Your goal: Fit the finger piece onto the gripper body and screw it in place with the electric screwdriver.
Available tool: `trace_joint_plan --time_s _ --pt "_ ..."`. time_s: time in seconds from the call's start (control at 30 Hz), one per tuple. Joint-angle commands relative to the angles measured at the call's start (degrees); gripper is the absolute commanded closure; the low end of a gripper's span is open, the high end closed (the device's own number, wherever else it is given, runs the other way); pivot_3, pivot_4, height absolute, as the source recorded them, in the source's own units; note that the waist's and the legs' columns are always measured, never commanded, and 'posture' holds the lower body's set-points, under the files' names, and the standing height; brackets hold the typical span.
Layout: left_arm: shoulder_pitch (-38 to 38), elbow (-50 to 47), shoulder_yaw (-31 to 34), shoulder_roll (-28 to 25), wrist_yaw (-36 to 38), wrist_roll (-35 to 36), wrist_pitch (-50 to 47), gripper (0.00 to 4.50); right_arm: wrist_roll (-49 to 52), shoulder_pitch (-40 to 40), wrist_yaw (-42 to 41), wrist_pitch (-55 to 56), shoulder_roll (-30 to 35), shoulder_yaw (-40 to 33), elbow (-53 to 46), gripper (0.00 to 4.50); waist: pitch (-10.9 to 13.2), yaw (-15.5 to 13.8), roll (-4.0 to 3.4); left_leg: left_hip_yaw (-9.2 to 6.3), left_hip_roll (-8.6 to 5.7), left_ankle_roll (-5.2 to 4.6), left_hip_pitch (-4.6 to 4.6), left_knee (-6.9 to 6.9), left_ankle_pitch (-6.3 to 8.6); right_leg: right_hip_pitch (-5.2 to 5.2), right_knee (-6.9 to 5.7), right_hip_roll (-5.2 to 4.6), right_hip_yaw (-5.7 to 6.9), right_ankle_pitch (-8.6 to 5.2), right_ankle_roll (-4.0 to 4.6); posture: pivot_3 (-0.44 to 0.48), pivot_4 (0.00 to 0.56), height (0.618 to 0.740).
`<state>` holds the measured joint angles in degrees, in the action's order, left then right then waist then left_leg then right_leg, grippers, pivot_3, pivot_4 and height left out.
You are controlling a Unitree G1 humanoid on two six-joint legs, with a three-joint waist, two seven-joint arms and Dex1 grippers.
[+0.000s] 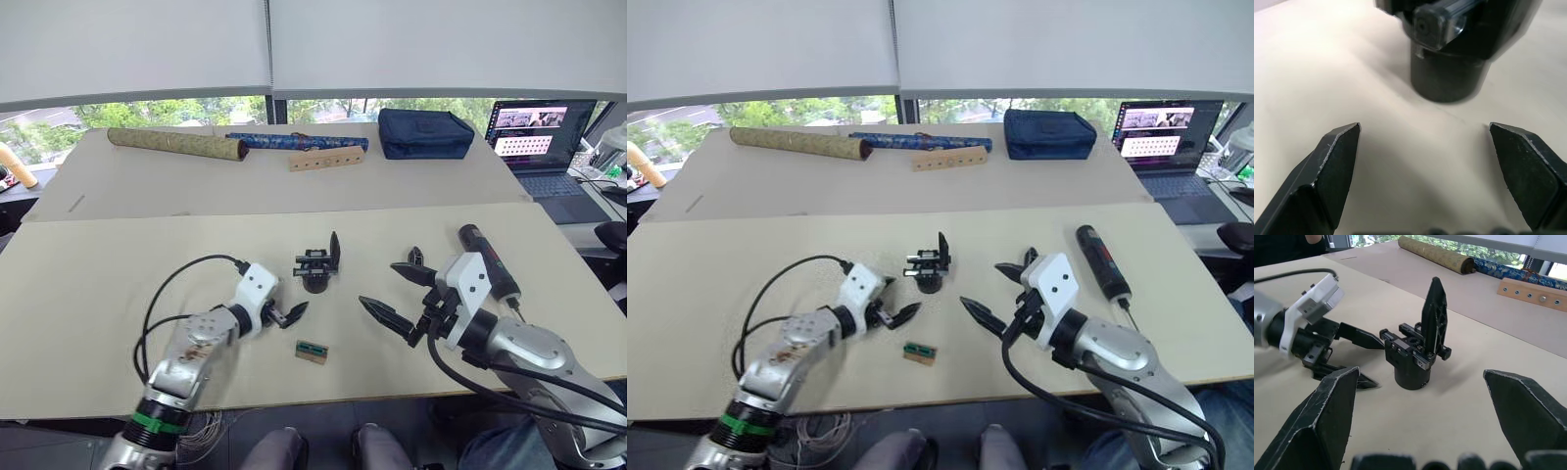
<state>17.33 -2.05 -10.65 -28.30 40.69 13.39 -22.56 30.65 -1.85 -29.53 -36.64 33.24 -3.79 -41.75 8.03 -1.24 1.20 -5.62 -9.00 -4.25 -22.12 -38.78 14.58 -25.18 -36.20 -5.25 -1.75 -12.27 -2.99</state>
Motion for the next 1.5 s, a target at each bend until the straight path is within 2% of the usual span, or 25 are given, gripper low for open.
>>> trace_joint_plan --time_s 0.03,0.17,0.27,0.4,0.57,0.67,0.77,0.83,0.93,1.0,1.1,1.17,1.37,1.43,1.47,1.5 --pt "7.5 10.7 -1.6 -1.7 14.2 0.3 9.8 0.04 1.0 -0.9 -0.5 1.2 0.3 -1.3 -2.1 0.0 0.0 -0.3 -0.01 -0.02 -0.03 0.03 0.06 0.0 0.02 0.02 0.03 0.0 0.05 0.0 0.0 0.0 0.15 0.74" --pt "15.7 22.8 -3.2 0.1 22.6 -1.0 16.0 0.04 1.3 -1.3 -1.0 0.7 0.5 -0.9 -2.2 0.0 0.0 -0.5 -0.01 -0.01 -0.15 -0.14 0.02 -0.06 0.08 0.05 0.15 -0.03 0.08 0.01 0.0 0.0 0.15 0.74" --pt "20.9 31.1 -3.3 3.4 25.5 -1.6 18.7 0.04 1.3 -1.0 -0.6 0.4 0.4 -0.8 -2.5 0.0 0.0 -0.4 0.0 0.01 -0.18 -0.38 -0.02 -0.1 0.14 0.05 0.18 -0.06 0.09 0.01 0.0 0.0 0.15 0.74" --pt "26.0 41.5 -2.8 8.3 23.6 -4.4 22.9 0.04 1.7 -0.5 0.6 -0.2 -0.1 -0.7 -3.0 0.0 0.0 -0.3 0.02 0.0 -0.2 -0.69 -0.2 -0.14 -0.01 0.05 0.15 -0.12 0.23 0.01 -0.01 0.0 0.15 0.74" --pt "27.0 45.2 -1.9 11.3 21.5 -6.4 26.9 0.04 1.5 0.5 1.9 -0.4 -0.5 -0.4 -3.5 0.0 0.0 0.1 0.03 0.0 -0.16 -0.69 -0.21 -0.15 -0.01 0.05 0.11 -0.3 0.2 0.01 -0.01 0.0 0.15 0.74" --pt "25.0 42.8 -0.2 11.0 21.0 -5.5 26.0 0.83 1.6 1.2 2.8 -0.5 -0.8 -0.4 -4.0 0.0 0.0 0.2 0.03 0.0 -0.14 -0.65 -0.21 -0.17 -0.04 0.04 0.07 -0.29 0.17 0.01 -0.01 0.0 0.15 0.74" --pt "17.9 30.2 1.9 10.3 17.9 -3.7 22.4 2.16 1.6 1.6 3.6 -0.4 -1.1 -0.1 -4.4 0.0 0.0 0.8 0.02 0.01 -0.12 -0.65 -0.18 -0.16 -0.04 0.04 0.05 -0.28 0.07 0.01 -0.01 0.0 0.15 0.74" --pt "14.6 23.0 3.3 10.8 14.4 -3.0 19.3 2.15 1.6 1.9 3.8 -0.4 -1.2 -0.1 -4.6 0.0 0.0 0.7 0.02 0.0 -0.09 -0.66 -0.19 -0.13 -0.03 0.01 0.03 -0.25 -0.15 0.01 -0.01 0.0 0.15 0.74" --pt "6.2 4.5 6.4 14.9 -1.5 -5.1 11.2 2.15 1.1 2.0 3.7 0.2 -1.0 0.3 -4.3 0.0 0.0 0.6 0.02 0.0 -0.1 -0.66 -0.21 -0.13 -0.03 -0.03 0.03 -0.16 -0.17 0.01 -0.01 0.0 0.15 0.74" --pt "2.9 -3.3 7.0 17.3 -9.1 -7.5 6.8 2.15 0.6 1.9 3.6 0.7 -0.9 0.5 -4.1 0.0 0.0 0.4 0.02 0.01 -0.11 -0.67 -0.23 -0.15 -0.02 0.0 0.09 -0.15 -0.27 0.01 -0.01 0.0 0.15 0.74" --pt "2.4 -4.6 7.7 21.1 -19.0 -10.7 -1.0 2.15 -0.5 1.7 3.0 1.5 -0.5 1.4 -3.9 0.0 0.0 -0.6 0.03 0.0 -0.14 -0.61 -0.2 -0.2 -0.04 0.05 0.07 -0.01 -0.26 0.01 -0.01 0.0 0.15 0.74" --pt "2.3 -3.9 7.6 22.9 -23.5 -12.3 -1.8 2.15 -1.9 1.2 2.3 2.2 0.0 2.6 -3.7 0.0 0.0 -0.9 0.04 0.05 -0.14 -0.41 -0.1 -0.2 0.01 0.14 0.06 -0.01 -0.2 0.01 -0.01 0.0 0.15 0.74" --pt "0.5 -0.9 1.9 24.1 -27.7 -17.6 -3.8 2.15 -2.6 0.0 1.7 2.3 -0.8 3.3 -2.6 0.0 0.0 -1.1 0.04 0.05 -0.1 -0.21 -0.11 -0.18 0.03 0.06 -0.03 -0.04 -0.1 0.01 -0.01 0.0 0.15 0.74" --pt "-0.3 -1.4 2.2 23.7 -27.0 -16.8 -3.6 1.13 -2.8 -0.1 1.5 2.5 -0.9 3.6 -2.3 0.0 0.0 -1.4 0.04 0.03 -0.12 -0.24 -0.09 -0.18 0.06 0.1 0.0 -0.03 -0.08 0.01 -0.01 0.0 0.15 0.74" --pt "-0.8 -2.2 2.6 23.2 -26.3 -15.9 -3.9 0.86 -2.9 0.0 1.4 2.5 -0.9 3.7 -2.2 0.0 0.0 -1.3 0.04 0.03 -0.13 -0.24 -0.09 -0.17 0.07 0.1 0.01 -0.03 -0.07 0.01 -0.01 0.0 0.15 0.74" --pt "-1.9 -3.5 3.7 21.3 -23.4 -13.9 -5.1 0.35 -3.0 -0.2 1.4 2.5 -1.1 3.8 -2.1 0.0 0.0 -1.2 0.04 0.03 -0.14 -0.24 -0.1 -0.17 0.08 0.1 0.05 -0.03 -0.07 0.01 -0.01 0.0 0.15 0.74"
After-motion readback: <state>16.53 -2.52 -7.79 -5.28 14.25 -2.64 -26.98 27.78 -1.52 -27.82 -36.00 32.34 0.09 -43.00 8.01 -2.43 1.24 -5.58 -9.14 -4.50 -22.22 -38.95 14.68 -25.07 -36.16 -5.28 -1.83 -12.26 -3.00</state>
